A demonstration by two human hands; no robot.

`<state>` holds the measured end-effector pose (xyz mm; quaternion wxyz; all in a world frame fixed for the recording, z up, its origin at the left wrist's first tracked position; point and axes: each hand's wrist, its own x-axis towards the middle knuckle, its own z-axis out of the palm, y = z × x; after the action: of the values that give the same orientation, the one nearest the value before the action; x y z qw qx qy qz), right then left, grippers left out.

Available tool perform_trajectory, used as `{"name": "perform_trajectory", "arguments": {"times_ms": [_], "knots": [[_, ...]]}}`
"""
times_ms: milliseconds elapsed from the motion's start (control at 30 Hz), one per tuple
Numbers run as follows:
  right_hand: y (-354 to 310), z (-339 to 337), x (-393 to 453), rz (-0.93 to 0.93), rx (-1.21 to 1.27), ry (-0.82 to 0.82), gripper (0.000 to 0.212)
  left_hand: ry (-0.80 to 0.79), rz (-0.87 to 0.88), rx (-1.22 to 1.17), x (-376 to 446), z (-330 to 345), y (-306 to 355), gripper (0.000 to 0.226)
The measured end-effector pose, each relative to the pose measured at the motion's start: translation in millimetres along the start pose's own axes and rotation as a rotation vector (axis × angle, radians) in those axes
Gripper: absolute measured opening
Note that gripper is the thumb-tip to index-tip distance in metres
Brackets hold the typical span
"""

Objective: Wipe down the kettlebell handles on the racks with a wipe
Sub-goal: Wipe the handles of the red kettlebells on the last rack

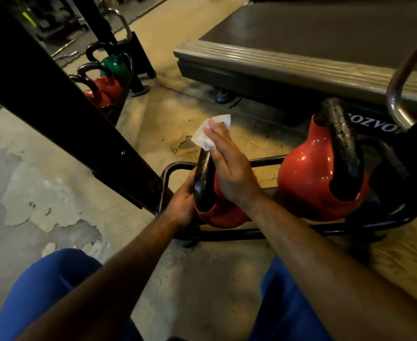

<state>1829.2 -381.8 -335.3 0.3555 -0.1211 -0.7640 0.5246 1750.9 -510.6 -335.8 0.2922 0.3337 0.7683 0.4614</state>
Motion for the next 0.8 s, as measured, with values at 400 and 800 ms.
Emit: {"name": "perform_trajectory", "arguments": {"times_ms": [400, 800], "knots": [[18.8, -2.6, 15.6, 0.255, 0.067, 0.066, 0.052, 0.005, -0.116, 0.095, 5.1, 4.5, -9.1, 0.024], [20.5, 1.7, 25.6, 0.257, 0.238, 0.164, 0.044, 0.034, -0.123, 0.134, 3.8, 6.6, -3.9, 0.023]]}}
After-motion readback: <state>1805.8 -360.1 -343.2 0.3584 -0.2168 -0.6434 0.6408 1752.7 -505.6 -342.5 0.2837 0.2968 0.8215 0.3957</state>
